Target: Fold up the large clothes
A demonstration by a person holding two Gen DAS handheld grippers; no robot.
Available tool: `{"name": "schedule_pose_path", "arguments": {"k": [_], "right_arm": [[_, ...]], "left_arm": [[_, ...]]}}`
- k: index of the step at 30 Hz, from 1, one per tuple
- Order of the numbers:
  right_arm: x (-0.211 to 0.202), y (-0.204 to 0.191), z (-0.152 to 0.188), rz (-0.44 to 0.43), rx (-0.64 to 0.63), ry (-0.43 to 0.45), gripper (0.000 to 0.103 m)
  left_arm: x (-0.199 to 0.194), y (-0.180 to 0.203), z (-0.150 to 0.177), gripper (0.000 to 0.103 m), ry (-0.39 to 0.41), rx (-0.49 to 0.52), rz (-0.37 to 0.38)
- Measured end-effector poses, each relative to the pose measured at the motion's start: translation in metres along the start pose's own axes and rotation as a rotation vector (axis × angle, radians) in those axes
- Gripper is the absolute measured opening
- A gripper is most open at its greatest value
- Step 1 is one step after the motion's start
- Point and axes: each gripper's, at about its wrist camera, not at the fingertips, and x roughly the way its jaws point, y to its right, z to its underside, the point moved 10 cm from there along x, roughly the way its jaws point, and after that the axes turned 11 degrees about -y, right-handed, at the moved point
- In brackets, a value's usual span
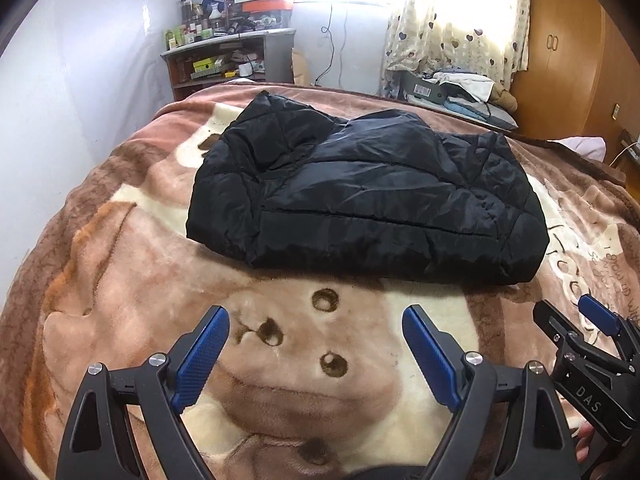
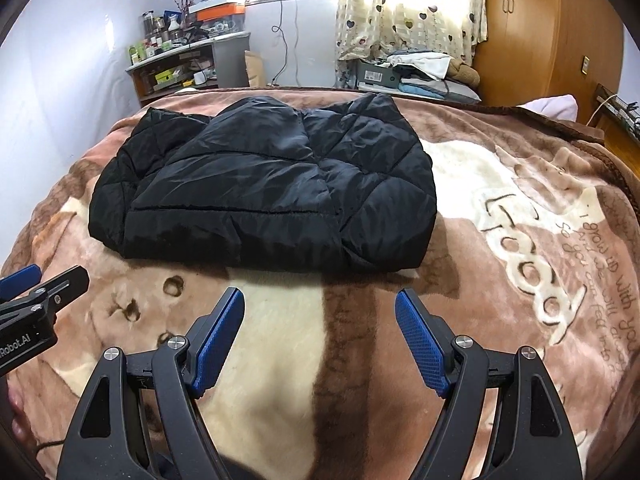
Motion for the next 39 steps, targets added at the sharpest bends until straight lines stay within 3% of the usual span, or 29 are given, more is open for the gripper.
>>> {"name": "schedule_pose_path", "arguments": {"k": [10, 16, 39], "right_arm": [[-0.007, -0.003, 0.002, 0.0, -0.003, 0.008, 0.078], [-0.007, -0.003, 0.004, -0.003, 0.009, 0.004, 0.078], [-0.009, -0.005, 0.007, -0.005, 0.024, 0.002, 0.078]], "left_arm": [[-0.001, -0.001, 0.004, 0.088, 0.013, -0.023, 0.032], [-0.005, 0.0, 0.003, 0.088, 0.032, -0.003, -0.016], [-0.01, 0.007, 0.004, 0.088, 0.043, 0.028, -0.023]]}}
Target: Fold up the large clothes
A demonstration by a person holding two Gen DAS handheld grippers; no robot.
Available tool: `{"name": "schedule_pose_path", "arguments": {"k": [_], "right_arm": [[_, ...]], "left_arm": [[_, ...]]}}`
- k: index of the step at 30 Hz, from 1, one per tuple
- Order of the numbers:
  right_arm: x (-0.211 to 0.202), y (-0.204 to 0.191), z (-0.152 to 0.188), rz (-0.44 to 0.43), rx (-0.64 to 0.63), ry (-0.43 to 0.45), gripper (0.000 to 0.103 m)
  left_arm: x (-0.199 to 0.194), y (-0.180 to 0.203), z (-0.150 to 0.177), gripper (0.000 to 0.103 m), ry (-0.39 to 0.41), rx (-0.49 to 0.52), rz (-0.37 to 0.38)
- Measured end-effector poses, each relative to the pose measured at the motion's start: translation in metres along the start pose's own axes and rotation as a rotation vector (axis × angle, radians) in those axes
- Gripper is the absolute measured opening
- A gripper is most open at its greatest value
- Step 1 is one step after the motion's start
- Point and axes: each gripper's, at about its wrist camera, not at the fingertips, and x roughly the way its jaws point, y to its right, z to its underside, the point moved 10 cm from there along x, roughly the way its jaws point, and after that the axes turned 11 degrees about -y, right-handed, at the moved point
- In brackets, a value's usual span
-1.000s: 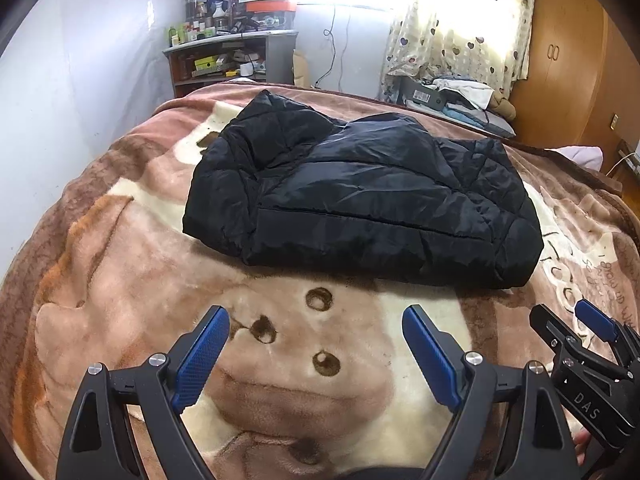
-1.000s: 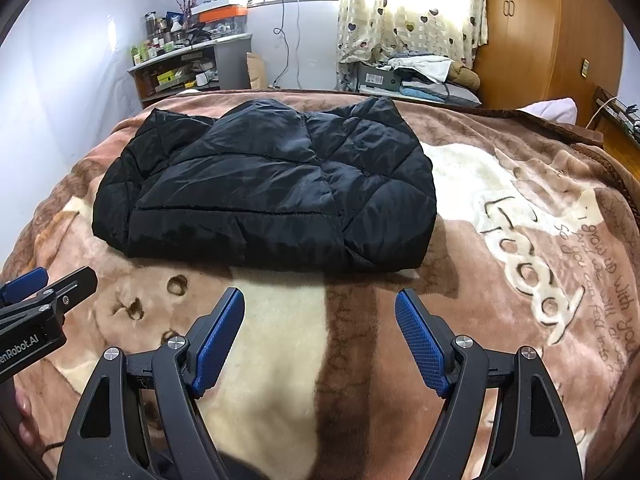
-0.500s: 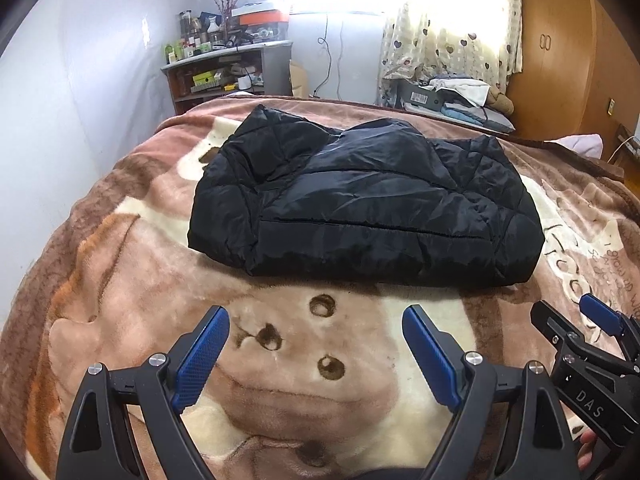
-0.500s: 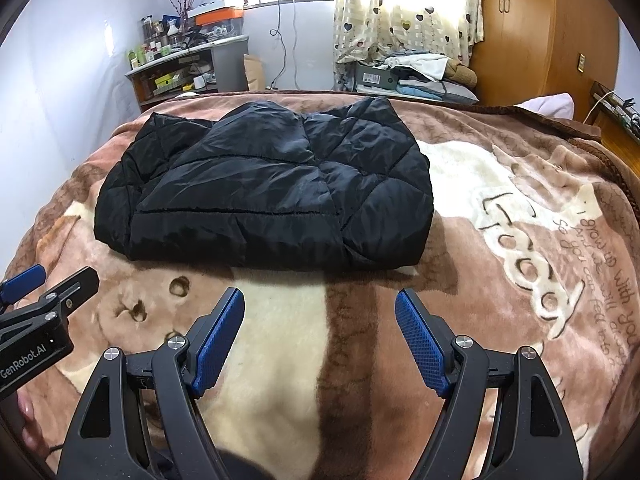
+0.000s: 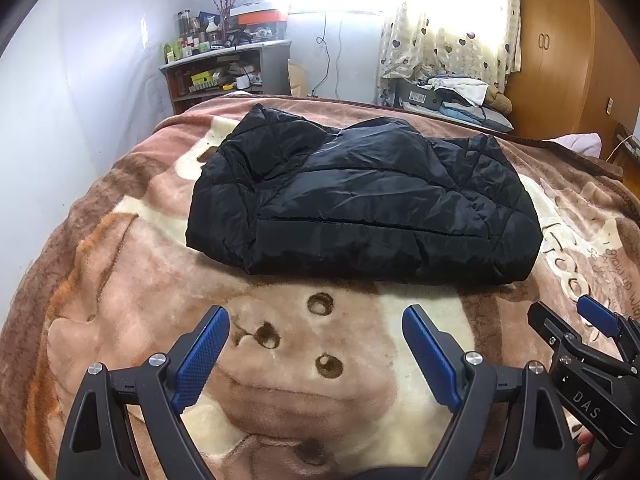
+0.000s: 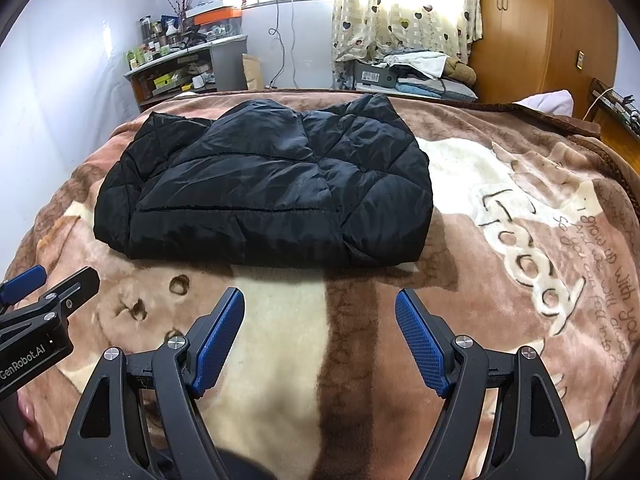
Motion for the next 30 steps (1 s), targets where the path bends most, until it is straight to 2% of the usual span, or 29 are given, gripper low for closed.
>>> {"name": "schedule_pose_path", "arguments": {"k": [30], "right_arm": [[0.0036, -0.003, 0.0016, -0.006, 0.004, -0.001, 0.078]], "left_arm": [[0.0017, 0.0007, 0.0006, 0.088, -0.004, 0.012, -0.001]]}}
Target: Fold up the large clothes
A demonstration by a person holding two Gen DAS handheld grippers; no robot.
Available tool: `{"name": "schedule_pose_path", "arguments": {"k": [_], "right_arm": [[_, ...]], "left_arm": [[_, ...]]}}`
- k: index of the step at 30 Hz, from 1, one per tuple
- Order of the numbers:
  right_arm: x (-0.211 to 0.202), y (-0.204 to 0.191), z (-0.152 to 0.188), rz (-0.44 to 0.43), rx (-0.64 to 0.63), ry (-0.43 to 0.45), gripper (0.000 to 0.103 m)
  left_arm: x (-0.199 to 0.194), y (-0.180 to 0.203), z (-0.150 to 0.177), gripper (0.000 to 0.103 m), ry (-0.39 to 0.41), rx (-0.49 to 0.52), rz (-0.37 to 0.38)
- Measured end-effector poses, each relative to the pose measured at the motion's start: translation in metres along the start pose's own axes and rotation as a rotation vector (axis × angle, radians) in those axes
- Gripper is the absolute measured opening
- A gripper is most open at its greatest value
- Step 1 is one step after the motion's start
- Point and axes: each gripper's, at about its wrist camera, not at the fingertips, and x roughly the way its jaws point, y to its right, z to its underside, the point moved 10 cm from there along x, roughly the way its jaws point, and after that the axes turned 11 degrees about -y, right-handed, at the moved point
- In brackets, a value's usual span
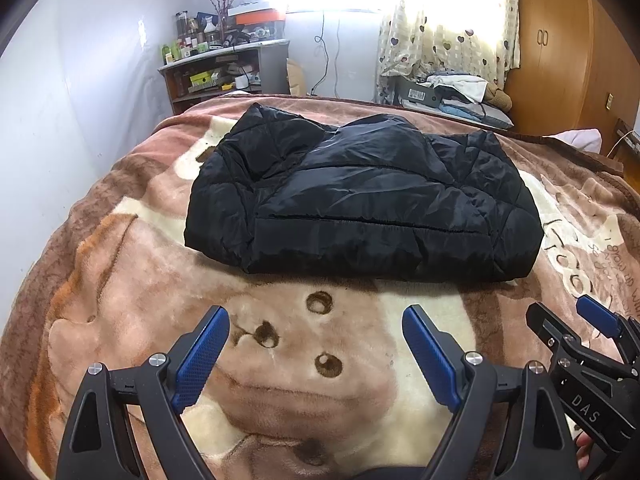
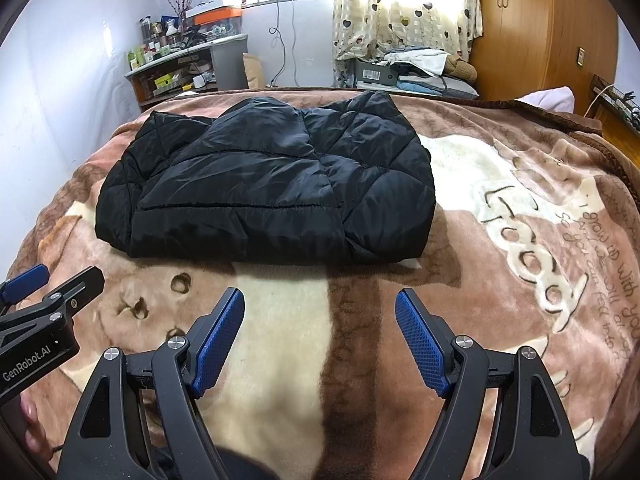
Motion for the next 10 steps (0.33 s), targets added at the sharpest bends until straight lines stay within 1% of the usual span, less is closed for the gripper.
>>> {"name": "schedule_pose_path", "arguments": {"k": [10], "right_arm": [[0.0004, -0.0011, 0.0007, 0.0, 0.004, -0.003, 0.078]], "left_arm": [[0.0014, -0.0008, 0.0003, 0.088, -0.002, 0.001, 0.001]]}}
